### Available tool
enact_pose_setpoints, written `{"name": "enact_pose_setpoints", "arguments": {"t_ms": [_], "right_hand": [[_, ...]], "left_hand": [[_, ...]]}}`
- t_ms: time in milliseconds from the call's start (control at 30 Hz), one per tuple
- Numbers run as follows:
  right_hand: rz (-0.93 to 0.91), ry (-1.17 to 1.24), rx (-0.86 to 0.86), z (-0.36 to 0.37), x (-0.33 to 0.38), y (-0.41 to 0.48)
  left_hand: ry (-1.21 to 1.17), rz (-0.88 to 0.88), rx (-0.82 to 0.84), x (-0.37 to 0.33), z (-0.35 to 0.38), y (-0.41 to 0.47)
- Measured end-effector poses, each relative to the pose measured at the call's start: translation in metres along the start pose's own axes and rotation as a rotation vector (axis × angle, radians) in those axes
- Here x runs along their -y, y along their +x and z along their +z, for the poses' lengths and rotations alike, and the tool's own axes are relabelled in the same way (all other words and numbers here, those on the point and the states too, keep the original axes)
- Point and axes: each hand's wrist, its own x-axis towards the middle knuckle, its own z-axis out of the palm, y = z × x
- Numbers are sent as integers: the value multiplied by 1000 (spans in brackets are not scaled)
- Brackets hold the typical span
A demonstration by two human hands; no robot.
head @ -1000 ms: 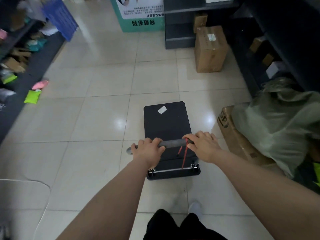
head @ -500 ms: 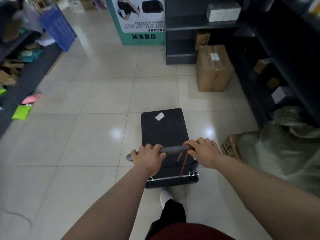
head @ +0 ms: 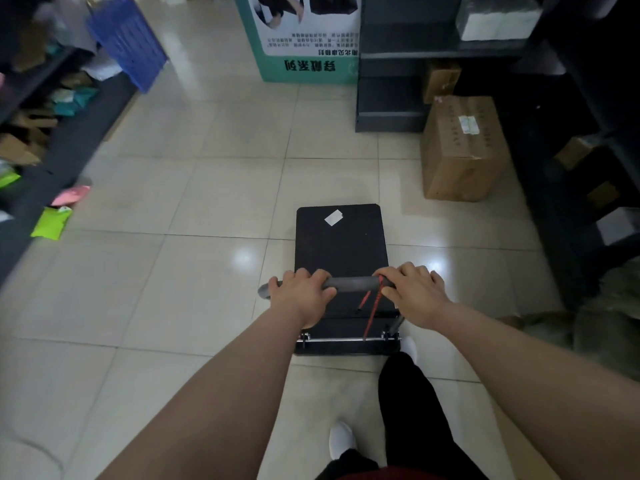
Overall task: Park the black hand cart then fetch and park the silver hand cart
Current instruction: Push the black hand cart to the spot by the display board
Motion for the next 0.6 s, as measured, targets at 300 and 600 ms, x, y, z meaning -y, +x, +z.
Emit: {"name": "enact_pose_setpoints", "arguments": {"t_ms": [300, 600], "right_hand": [[-71, -28, 22, -69, -41, 137], [-128, -83, 55, -135, -77, 259]], "left_hand": [[-37, -69, -39, -28, -58, 123], [-98, -162, -48, -60, -104, 229]]}}
